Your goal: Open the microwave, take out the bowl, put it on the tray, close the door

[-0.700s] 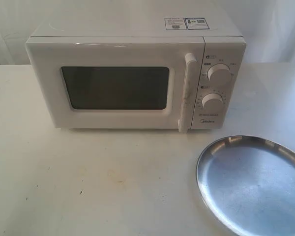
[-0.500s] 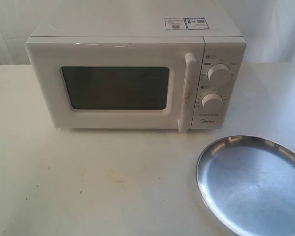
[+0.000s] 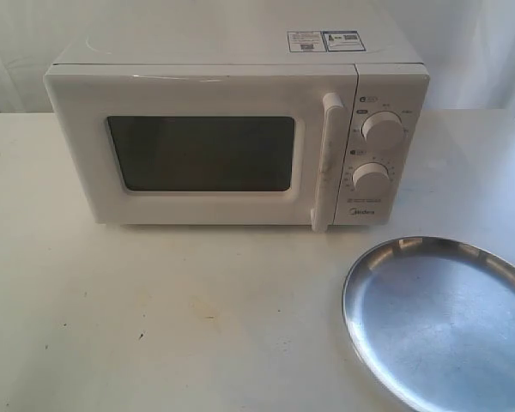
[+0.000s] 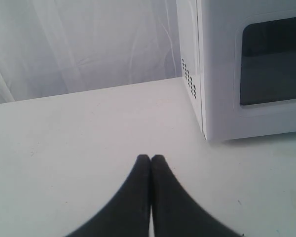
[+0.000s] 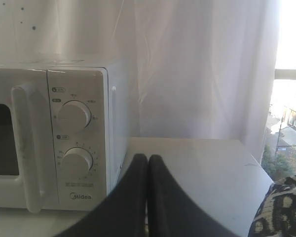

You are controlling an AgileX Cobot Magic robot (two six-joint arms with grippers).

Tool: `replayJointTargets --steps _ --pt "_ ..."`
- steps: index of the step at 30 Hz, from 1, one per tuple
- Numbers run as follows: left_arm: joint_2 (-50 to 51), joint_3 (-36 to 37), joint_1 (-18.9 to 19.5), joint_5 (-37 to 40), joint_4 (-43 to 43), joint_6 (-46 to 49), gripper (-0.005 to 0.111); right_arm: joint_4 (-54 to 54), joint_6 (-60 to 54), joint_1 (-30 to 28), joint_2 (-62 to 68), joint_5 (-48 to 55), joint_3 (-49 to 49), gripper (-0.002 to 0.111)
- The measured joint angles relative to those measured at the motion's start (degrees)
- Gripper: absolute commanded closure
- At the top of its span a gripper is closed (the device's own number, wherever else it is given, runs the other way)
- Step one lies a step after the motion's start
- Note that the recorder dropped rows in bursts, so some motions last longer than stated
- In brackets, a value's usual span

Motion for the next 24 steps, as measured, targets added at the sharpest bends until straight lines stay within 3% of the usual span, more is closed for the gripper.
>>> replayJointTargets --steps 16,24 --pt "0.00 0.00 0.00 0.00 0.00 0.00 0.107 0.00 0.40 0.00 0.00 -2.07 0.00 0.108" --pt "0.00 0.00 0.00 0.00 0.00 0.00 0.107 0.00 13.21 0.00 0.00 -4.52 0.00 0.108"
